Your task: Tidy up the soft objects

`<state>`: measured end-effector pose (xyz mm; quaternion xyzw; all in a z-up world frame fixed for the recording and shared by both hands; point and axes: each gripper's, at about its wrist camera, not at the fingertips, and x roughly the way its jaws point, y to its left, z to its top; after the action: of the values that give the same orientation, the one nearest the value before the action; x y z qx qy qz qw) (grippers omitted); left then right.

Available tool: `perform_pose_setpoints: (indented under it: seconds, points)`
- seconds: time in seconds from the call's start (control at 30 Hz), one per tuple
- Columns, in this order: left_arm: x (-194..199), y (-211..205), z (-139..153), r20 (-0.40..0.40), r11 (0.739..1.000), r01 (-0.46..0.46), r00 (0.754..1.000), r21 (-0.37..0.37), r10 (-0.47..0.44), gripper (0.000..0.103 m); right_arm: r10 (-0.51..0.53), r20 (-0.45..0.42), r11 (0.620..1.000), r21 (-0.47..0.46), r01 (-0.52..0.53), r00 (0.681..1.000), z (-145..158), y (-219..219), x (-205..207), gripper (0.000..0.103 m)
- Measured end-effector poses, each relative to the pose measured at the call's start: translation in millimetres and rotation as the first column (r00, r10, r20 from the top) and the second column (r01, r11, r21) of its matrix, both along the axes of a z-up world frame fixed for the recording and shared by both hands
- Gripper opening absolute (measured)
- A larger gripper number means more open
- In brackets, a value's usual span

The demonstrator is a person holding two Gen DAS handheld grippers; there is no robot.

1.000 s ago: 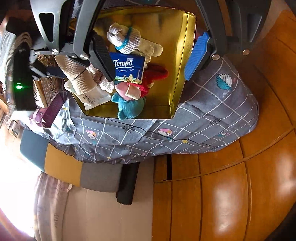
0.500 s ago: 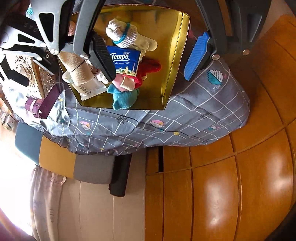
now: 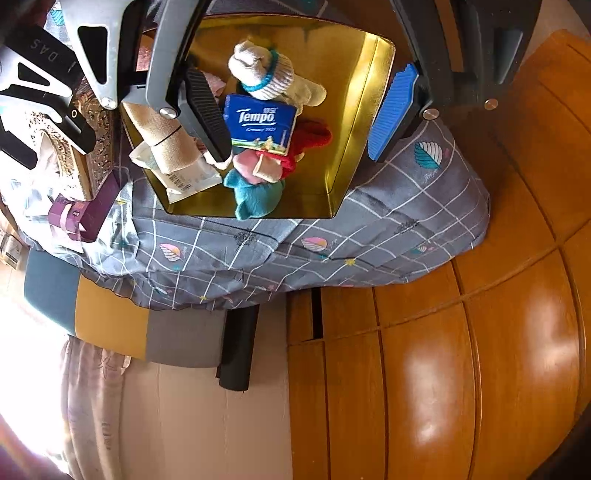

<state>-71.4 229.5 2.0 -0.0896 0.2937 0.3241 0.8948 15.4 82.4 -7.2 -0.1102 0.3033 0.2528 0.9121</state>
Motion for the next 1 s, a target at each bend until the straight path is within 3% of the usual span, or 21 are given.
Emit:
perform_pose_setpoints:
  seconds: [0.5, 1.0]
  points:
    - [-1.2, -14.6, 7.8, 0.017, 0.999, 0.019, 1.000, 0.041, -0.020, 0.075, -0.038, -0.028, 0.999, 0.004, 0.038, 0.999, -9.6, -13.8, 2.5, 0.095]
    - [-0.4, -13.9, -1.0, -0.011, 0.998, 0.063, 0.998, -0.013, -0.063, 0.064, -0.023, -0.043, 1.000, -0.014, 0.023, 0.999, -15.3, -9.2, -1.6, 0.095]
